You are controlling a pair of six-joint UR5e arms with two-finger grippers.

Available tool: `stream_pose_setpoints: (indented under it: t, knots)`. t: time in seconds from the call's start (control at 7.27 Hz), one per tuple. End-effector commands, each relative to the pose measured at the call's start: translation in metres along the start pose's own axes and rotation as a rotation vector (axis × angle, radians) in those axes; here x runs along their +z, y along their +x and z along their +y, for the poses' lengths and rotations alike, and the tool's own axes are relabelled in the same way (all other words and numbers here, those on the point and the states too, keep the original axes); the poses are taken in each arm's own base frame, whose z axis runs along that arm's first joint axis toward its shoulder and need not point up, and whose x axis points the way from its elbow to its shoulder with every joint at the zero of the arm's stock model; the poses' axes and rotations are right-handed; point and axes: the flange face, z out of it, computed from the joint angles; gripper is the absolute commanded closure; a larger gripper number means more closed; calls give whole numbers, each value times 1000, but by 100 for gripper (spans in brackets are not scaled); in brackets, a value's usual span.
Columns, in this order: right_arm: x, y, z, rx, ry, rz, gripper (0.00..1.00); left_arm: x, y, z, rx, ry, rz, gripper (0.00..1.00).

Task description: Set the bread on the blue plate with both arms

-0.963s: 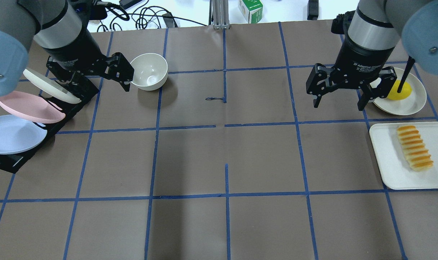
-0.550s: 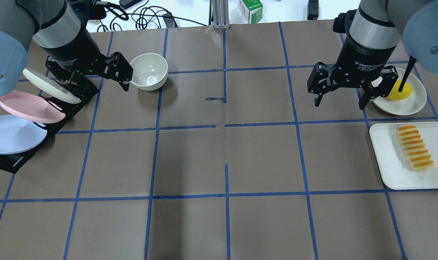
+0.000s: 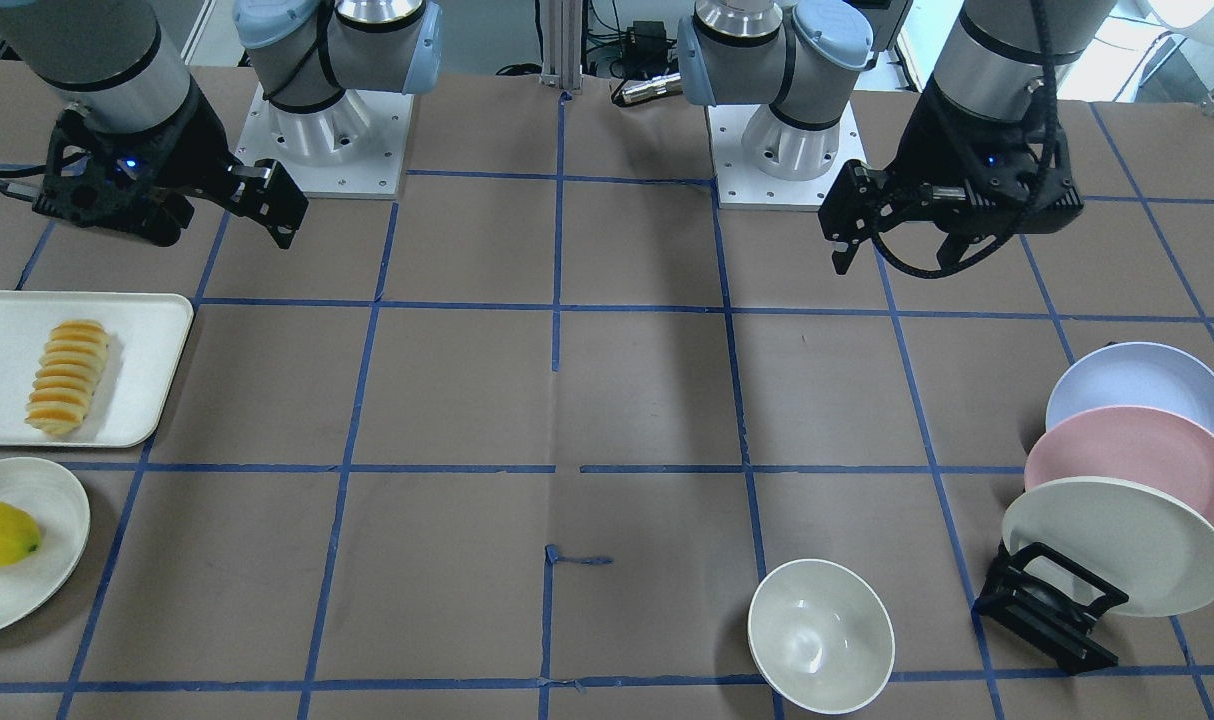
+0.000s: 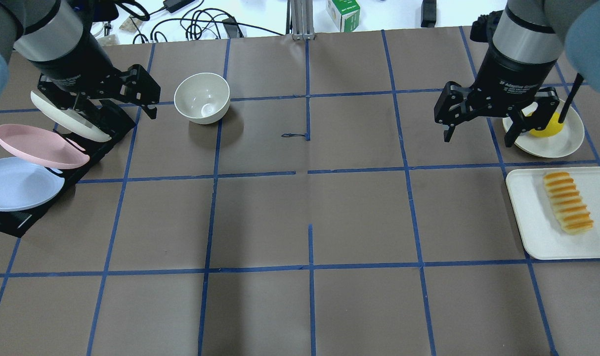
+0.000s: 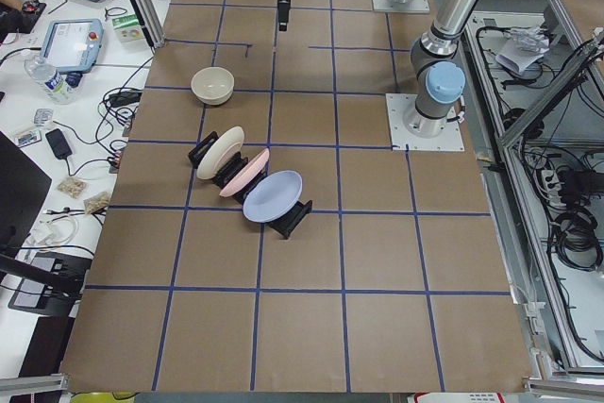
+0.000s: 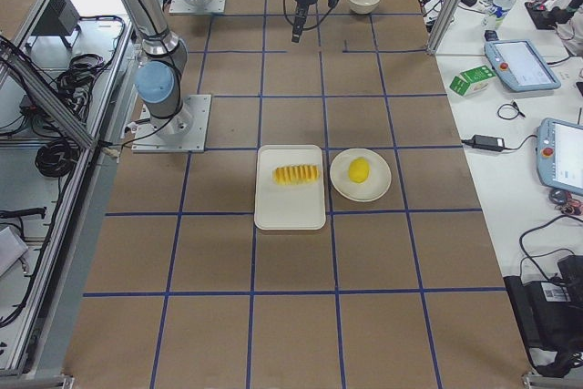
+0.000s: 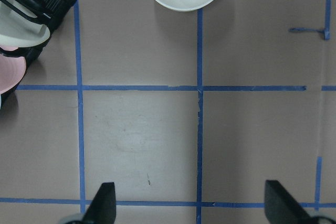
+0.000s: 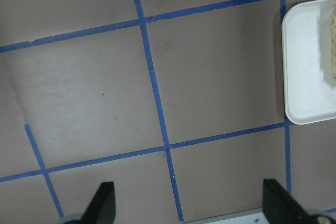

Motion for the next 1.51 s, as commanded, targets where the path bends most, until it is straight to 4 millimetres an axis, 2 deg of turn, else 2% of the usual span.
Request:
stream_pose_setpoints:
  t: [0.0, 0.14, 0.41, 0.55, 0.69, 0.83, 0.96, 1.1, 1.24, 1.38]
  knots:
    - [16, 79, -25, 90, -34, -20, 0, 6, -44, -7, -86, -12, -6, 0]
    - [19, 113, -36, 74, -8, -31, 0, 7, -76, -9, -145, -22, -11, 0]
    - [37, 152, -50, 21, 54, -30, 0, 10, -157, -8, -283, -29, -11, 0]
    - [54, 169, -53, -46, 82, -21, 0, 13, -193, -5, -293, -31, -6, 0]
    - [73, 199, -55, -66, 98, -25, 0, 16, -217, -2, -331, -32, -15, 0]
    - [97, 224, -54, -96, 129, -16, 0, 23, -257, 4, -409, -43, -18, 0]
    - [120, 238, -51, -114, 160, -1, 0, 33, -303, 5, -494, -13, -34, 0]
    - [148, 249, -43, -110, 169, -2, 0, 47, -333, 1, -540, 21, -50, 0]
    - [167, 260, -38, -122, 180, 0, 0, 58, -342, -5, -559, 35, -57, 0]
    - [191, 267, -44, -148, 153, -12, 0, 68, -348, -8, -620, 22, -52, 0]
